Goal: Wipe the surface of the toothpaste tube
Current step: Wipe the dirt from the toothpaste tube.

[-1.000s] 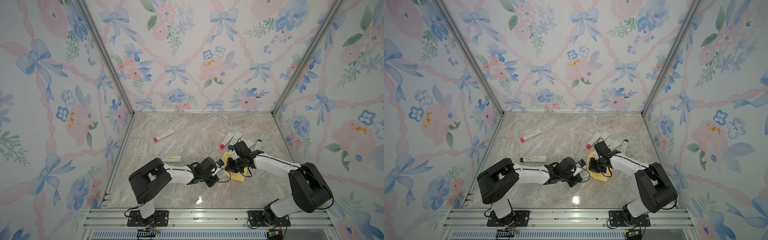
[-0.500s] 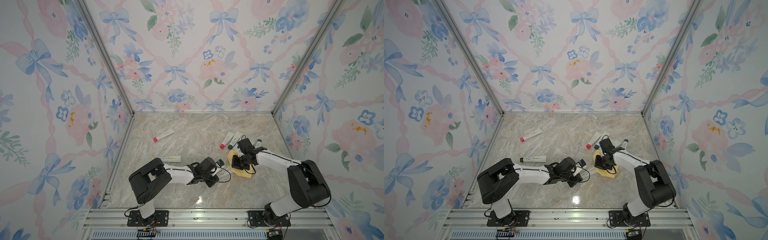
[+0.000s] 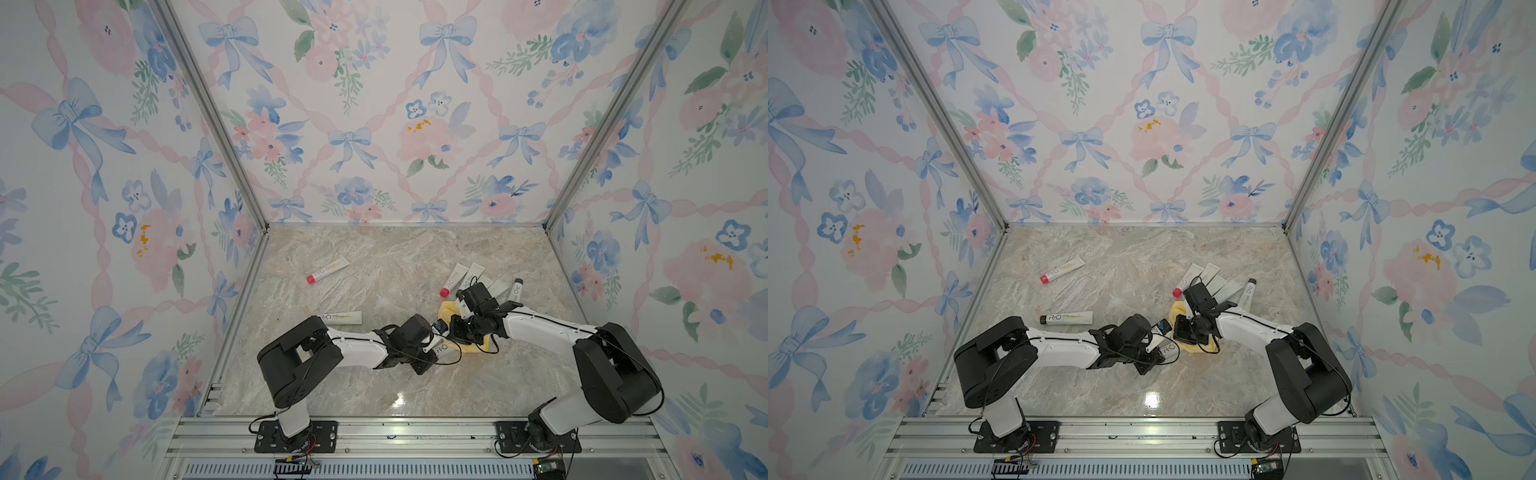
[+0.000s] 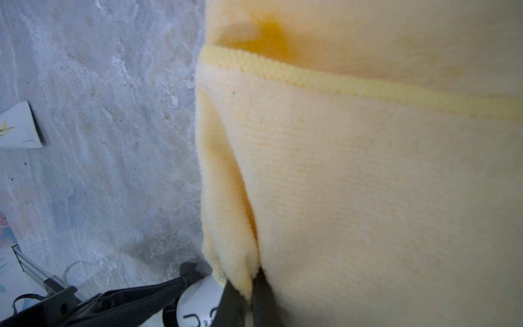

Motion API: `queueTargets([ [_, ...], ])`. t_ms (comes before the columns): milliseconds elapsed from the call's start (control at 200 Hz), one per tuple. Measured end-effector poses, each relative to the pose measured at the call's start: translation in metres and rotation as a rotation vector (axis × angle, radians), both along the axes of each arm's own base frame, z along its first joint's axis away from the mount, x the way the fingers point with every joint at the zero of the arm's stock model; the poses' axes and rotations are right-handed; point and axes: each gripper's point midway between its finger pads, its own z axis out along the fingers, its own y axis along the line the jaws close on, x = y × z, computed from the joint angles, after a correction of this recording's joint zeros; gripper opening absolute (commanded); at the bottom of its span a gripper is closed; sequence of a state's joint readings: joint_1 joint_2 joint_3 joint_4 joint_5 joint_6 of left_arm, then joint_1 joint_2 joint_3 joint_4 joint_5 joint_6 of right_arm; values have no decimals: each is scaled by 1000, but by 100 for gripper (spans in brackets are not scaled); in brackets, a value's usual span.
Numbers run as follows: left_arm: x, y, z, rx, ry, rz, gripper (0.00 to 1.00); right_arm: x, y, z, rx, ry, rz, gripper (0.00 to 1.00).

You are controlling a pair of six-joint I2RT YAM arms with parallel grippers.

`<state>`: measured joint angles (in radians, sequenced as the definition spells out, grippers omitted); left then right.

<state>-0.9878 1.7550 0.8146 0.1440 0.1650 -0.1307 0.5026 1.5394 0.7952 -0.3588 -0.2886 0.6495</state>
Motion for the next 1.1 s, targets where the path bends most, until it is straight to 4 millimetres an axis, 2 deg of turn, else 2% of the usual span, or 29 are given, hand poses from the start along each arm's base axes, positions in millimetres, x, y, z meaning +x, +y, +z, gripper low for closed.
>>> queueTargets([
  [170,0,0,0,-1,-1,-2,25,5,-18,-2,-29,-3,-9,7],
  [375,-1,-1,0,-1,-1,-4,25,8,-65,-5,-139,-5,-81,7],
  [480,-1,-1,0,-1,-1,-4,25,6,-71,-7,-159,1,-83,7],
  [810,-2,2,0,7,4,-3,25,3,-53,-9,-191,-33,-35,7],
  [910,-3,2,0,8,5,-3,25,-1,-39,-4,-173,-49,-11,7],
  [1100,-3,2,0,8,5,-3,25,-22,-7,5,-78,-22,72,8],
])
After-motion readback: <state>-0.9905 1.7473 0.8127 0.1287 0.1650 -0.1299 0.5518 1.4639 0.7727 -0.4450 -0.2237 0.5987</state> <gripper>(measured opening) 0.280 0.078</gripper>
